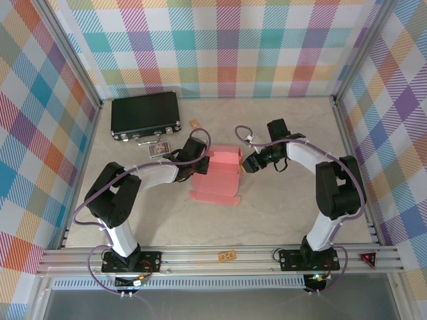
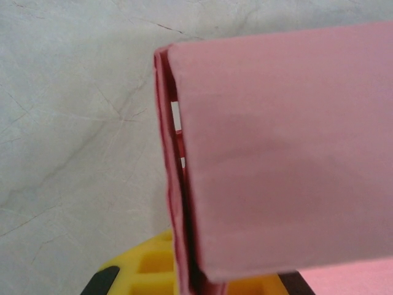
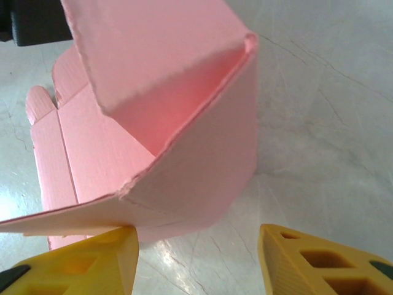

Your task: Fold the paper box

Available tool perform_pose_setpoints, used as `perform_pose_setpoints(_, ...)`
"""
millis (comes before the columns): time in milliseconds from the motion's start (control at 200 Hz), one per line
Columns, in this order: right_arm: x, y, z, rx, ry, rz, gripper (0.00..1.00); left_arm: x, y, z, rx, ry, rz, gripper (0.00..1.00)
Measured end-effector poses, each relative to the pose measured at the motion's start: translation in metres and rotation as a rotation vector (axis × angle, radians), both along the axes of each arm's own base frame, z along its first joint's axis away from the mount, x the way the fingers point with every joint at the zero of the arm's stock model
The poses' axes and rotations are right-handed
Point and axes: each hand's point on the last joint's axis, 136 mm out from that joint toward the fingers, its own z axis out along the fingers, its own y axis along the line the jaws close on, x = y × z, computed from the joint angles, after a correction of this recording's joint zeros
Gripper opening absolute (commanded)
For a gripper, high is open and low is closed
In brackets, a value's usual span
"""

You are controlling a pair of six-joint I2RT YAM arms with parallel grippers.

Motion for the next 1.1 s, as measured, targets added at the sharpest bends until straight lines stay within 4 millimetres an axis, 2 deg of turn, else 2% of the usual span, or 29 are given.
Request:
perform_pose_setpoints(430, 0.004, 0.020, -0.003, -0.011, 0.041, -0.018, 0.51, 0.001, 0.001, 0.000, 0.002, 0.009, 0.003, 0.00)
perform_pose_setpoints(640, 0.013, 0.019, -0.008, -0.031, 0.069, -0.108, 0.50, 0.002, 0.003, -0.001, 0.003, 0.013, 0.009, 0.00)
perform_pose_setpoints(905, 0.012, 0.028, -0.014, -0.036, 0.105, -0.152, 0.53, 0.004, 0.005, -0.001, 0.006, 0.012, 0.017, 0.00)
perform_pose_setpoints(1105, 0.018, 0.020, -0.011, -0.072, 0.072, -0.215, 0.57, 0.005, 0.008, -0.001, 0.010, 0.011, 0.040, 0.00)
